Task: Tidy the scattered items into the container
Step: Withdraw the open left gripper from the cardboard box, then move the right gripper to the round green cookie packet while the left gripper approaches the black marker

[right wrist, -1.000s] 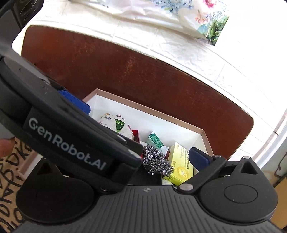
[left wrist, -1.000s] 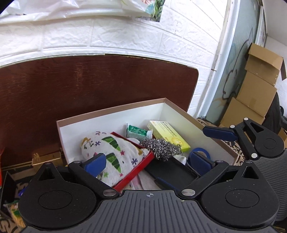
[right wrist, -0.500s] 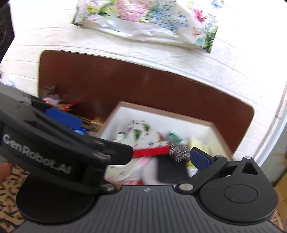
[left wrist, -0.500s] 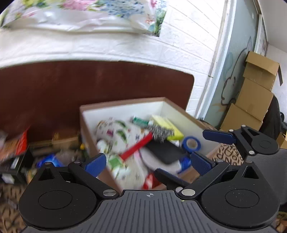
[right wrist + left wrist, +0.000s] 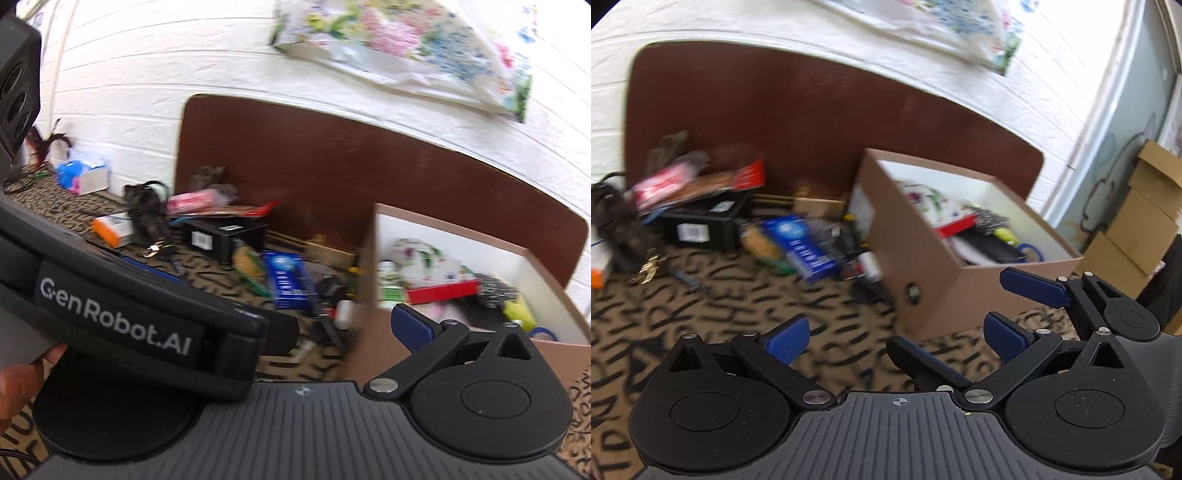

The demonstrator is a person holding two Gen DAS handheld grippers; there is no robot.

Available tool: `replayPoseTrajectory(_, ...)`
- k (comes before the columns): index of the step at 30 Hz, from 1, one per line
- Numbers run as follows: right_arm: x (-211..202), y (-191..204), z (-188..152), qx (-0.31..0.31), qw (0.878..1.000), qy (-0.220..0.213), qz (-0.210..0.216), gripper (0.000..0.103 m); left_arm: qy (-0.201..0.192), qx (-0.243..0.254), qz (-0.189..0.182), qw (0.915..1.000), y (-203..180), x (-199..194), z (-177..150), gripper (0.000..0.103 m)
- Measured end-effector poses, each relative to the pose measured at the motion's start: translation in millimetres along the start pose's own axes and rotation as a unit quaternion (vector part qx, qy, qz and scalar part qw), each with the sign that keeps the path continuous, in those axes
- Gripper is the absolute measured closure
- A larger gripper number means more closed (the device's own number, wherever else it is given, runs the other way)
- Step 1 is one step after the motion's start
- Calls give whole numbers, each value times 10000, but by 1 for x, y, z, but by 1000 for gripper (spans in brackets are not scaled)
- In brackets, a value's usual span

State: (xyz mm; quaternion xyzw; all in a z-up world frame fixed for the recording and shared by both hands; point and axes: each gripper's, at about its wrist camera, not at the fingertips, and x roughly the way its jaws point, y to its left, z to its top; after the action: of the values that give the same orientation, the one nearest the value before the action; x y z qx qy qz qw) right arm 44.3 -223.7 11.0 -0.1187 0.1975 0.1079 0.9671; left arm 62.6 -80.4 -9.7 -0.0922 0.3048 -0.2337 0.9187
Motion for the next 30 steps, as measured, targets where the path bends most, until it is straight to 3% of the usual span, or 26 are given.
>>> replayPoseTrajectory(7,23,39,-9,147,9995,145,232,1,76,-233,370,9990,39,-6,-17,0)
replayPoseTrajectory(14,41,51,-14,263,9985,363,311,3,122,-581,608,9964,76,-3,-22,0)
replayPoseTrajectory(24,68,54,-15,274,9966,582,506,20,142,-776,835,9934,108,10,-16,1)
replayPoseTrajectory(30,81,50,-16,315,9970,702,119,27,189,-1093,960,9892,131,30,0,11)
